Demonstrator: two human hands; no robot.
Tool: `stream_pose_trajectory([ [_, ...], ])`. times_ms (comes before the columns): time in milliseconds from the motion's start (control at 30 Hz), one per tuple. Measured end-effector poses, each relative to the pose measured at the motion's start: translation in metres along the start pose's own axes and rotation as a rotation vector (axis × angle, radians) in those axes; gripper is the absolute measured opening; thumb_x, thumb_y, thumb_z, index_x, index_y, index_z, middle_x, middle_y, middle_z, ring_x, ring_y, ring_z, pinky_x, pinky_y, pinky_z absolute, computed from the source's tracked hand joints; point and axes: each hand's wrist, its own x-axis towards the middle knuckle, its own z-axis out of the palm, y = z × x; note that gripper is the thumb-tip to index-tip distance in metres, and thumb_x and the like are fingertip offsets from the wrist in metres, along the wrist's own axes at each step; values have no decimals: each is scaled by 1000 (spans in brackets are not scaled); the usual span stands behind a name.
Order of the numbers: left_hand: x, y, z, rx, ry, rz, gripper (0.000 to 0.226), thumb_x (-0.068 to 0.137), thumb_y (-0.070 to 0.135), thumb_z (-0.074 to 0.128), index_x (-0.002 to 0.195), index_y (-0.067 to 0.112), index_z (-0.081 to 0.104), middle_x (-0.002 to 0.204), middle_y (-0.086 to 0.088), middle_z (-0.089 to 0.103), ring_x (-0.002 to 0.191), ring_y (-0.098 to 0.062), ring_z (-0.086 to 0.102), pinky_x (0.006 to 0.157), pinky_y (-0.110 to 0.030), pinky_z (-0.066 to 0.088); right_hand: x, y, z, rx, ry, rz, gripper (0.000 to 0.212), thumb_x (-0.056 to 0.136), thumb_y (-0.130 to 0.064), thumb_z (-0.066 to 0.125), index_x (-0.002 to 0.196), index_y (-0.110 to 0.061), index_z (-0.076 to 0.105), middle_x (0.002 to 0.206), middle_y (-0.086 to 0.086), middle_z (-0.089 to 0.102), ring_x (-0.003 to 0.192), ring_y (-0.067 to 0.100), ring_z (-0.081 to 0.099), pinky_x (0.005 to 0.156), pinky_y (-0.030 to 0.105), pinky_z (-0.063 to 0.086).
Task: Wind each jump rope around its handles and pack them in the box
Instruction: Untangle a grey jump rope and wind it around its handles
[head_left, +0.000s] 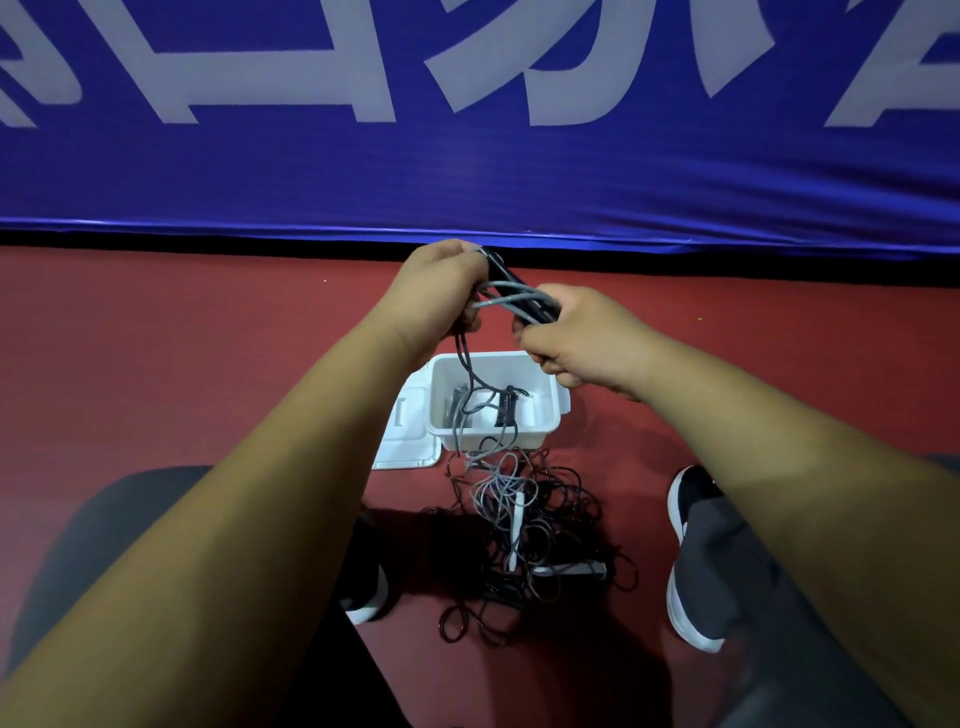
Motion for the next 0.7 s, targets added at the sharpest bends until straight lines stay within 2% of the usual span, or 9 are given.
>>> stream_pose_trajectory([
  [67,2,-2,1,45,36,-13,31,85,5,49,108,-10,64,75,-13,40,49,-19,31,53,-28,34,1,1,1,-48,36,-20,14,94,-3,62,94,-17,59,65,4,51,50,15,41,50,29,32],
  [167,2,-5,1,20,8,-11,18,93,2,51,104,1,65,66,-6,36,49,-18,23,53,-30,24,2,1,1,-52,51,-12,13,93,1,56,103,-7,57,66,5,46,50,17,37,50,29,30],
  [233,2,-5,-2,27,-13,-7,20,94,7,55,107,1,68,66,-4,49,50,-17,23,53,-30,22,2,1,1,-8,31,2,18,93,4,53,107,-6,55,67,7,43,51,17,34,50,29,27],
  [300,2,-5,-6,31,-34,2,25,97,16,57,115,3,70,83,-6,62,49,-17,29,53,-29,25,2,1,1,48,7,7,22,92,5,51,104,-12,57,69,8,41,52,16,31,50,27,24],
  [400,-1,-3,-8,55,-85,1,29,101,33,59,118,14,73,103,-7,67,54,-20,53,55,-29,37,4,2,1,47,-2,13,29,92,5,51,104,-19,60,71,10,43,52,16,32,49,26,25],
  [500,-3,-3,-7,23,-107,3,34,105,44,58,123,18,71,104,-6,69,67,-24,67,59,-31,47,6,4,-1,-18,10,5,27,94,1,54,107,-22,64,64,4,46,51,16,35,48,27,28],
  [633,-4,-6,-5,76,-124,115,22,107,33,59,125,24,67,100,-2,66,71,-24,68,58,-32,50,6,5,-1,-86,25,-9,25,94,-3,57,100,-27,64,64,4,48,52,18,39,47,28,31],
  [700,-4,-8,-4,127,-193,133,27,102,35,67,127,25,64,100,-2,68,75,-24,69,62,-36,51,5,5,-1,-90,35,-3,27,94,-3,55,103,-26,64,66,5,50,52,18,41,47,27,32],
])
